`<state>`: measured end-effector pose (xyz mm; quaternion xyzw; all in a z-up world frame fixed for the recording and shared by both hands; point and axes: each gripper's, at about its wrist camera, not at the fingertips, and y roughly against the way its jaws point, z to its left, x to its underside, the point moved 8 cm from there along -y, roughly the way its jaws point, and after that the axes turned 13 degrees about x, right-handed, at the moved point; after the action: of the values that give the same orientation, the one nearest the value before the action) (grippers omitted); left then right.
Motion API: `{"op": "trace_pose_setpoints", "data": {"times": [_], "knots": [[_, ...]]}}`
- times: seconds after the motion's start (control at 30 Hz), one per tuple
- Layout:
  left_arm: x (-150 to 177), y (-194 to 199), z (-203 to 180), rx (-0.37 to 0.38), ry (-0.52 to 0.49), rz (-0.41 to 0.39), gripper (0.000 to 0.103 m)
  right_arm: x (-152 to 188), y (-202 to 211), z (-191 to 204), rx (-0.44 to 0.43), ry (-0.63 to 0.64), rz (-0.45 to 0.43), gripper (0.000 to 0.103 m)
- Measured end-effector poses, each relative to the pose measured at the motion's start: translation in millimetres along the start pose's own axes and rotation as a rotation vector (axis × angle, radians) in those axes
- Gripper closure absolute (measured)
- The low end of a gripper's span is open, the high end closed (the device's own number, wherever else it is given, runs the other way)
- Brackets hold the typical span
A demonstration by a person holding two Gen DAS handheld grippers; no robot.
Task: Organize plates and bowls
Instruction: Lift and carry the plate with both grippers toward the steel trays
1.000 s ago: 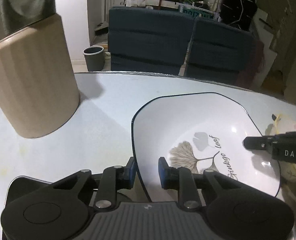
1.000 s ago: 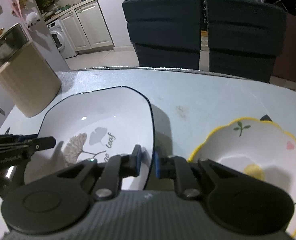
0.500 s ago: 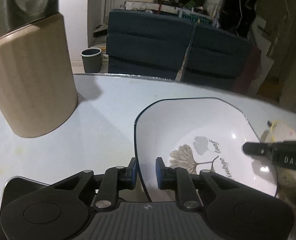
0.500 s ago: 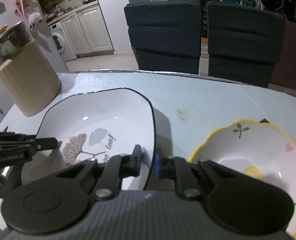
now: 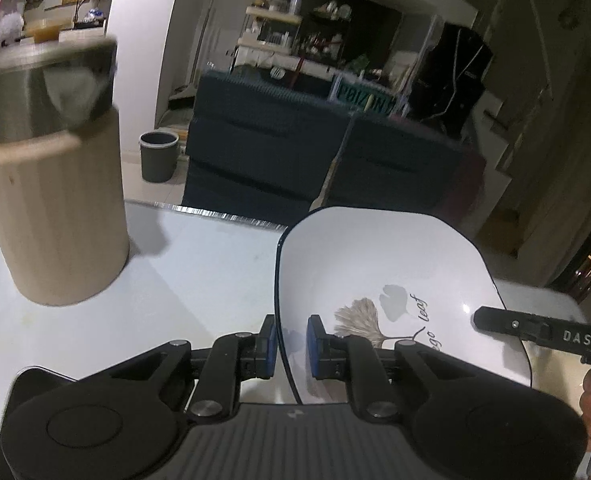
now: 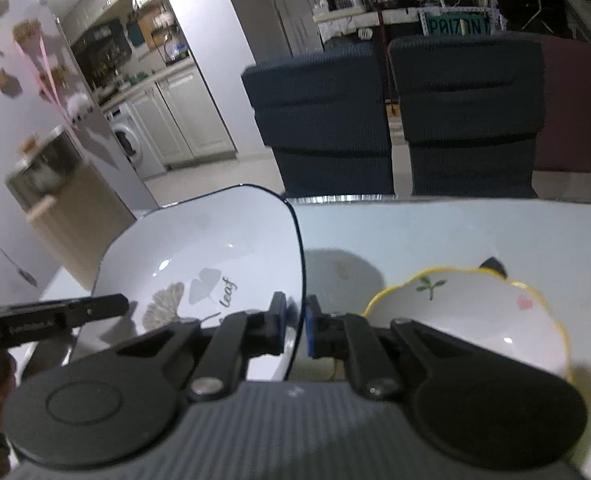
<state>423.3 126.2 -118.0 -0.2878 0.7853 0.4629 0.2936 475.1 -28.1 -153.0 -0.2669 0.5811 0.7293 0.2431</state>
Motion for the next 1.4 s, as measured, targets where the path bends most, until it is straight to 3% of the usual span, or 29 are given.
{"op": "trace_pose_setpoints", "data": {"times": [0.13, 0.37, 0.5, 0.7, 1.0, 1.17, 1.4], "knots": [[-14.5, 30.8, -26.4, 0.031, 0.016, -0.057, 0.087, -7.7, 40.1, -7.1, -0.052, -0.039, -0.038, 0.091], [-10.5, 72.7, -78.3, 0.031, -0.032, -0.080, 0.087, -7.0, 109.3, -19.9, -0.087, -0.072, -0.070, 0.091], [14.4, 87.4, -103.9, 0.057, -0.065, -0.037, 0.085, -5.2, 155.0, -26.1, -0.081, -0.065, -0.110, 0.091], [57.5, 105.5, -121.4, 0.101, -0.024, 0.020, 0.083, 13.4, 217.3, -37.7, -0.058, -0.052, -0.126, 0.091], [115.2, 126.6, -149.3, 0.139, -0.046, 0.078, 0.085, 90.5, 253.3, -57.8, -0.025, -0.149, -0.030, 0.091], [147.2, 117.8, -161.3, 0.149, -0.081, 0.146, 0.085, 129.5, 257.1, -76.4, -0.005, -0.234, 0.029, 0.091], [172.6, 101.9, -166.1, 0.150, -0.113, 0.213, 0.085, 160.9, 255.5, -89.4, 0.024, -0.195, 0.084, 0.091]]}}
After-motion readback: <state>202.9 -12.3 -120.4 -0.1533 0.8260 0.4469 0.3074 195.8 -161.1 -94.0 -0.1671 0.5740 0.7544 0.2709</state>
